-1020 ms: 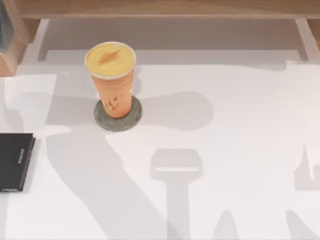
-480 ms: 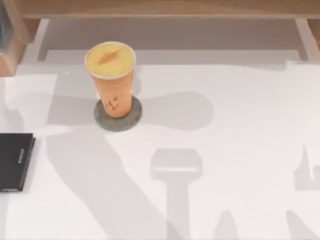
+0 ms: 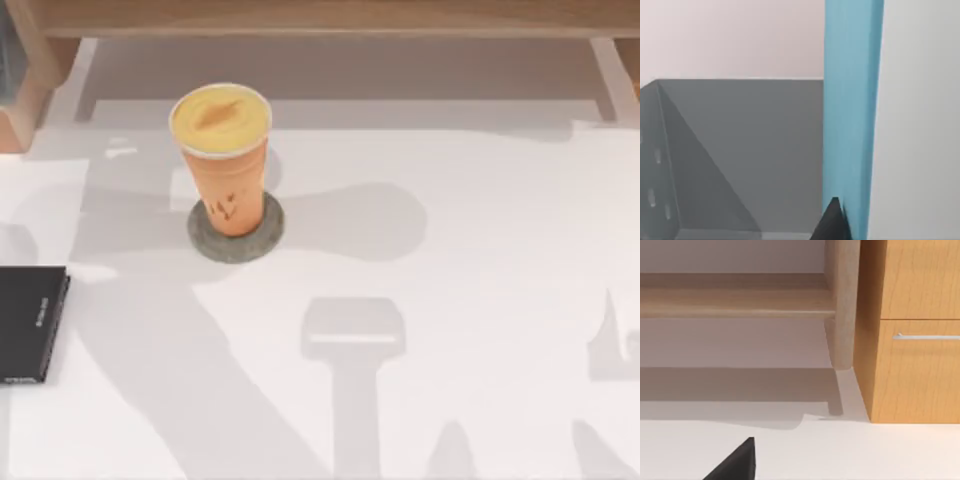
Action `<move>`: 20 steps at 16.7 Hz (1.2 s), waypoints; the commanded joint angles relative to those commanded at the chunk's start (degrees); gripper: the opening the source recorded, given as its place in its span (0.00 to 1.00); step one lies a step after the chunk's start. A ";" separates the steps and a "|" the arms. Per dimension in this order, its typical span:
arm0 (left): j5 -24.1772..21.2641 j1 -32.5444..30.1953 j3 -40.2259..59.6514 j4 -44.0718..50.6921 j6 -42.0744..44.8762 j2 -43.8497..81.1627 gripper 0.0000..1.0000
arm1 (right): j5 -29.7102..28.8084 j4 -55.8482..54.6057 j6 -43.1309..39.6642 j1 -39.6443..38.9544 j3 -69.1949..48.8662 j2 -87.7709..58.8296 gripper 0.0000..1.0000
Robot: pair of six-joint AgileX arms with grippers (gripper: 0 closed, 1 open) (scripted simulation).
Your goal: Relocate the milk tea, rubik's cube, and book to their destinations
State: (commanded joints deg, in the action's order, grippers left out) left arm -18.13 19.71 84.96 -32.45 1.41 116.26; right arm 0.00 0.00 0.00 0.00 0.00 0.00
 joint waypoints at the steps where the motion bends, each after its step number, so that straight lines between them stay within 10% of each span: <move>1: 0.31 1.61 0.19 -0.21 0.47 -0.60 0.00 | 0.00 0.00 0.00 0.00 0.00 0.00 1.00; 20: -2.05 -1.98 -3.01 2.38 4.46 -5.41 0.00 | 0.00 0.00 0.00 0.00 0.00 0.00 1.00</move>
State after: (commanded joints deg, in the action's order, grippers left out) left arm -20.17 17.73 81.95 -30.08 5.87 110.84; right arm 0.00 0.00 0.00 0.00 0.00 0.00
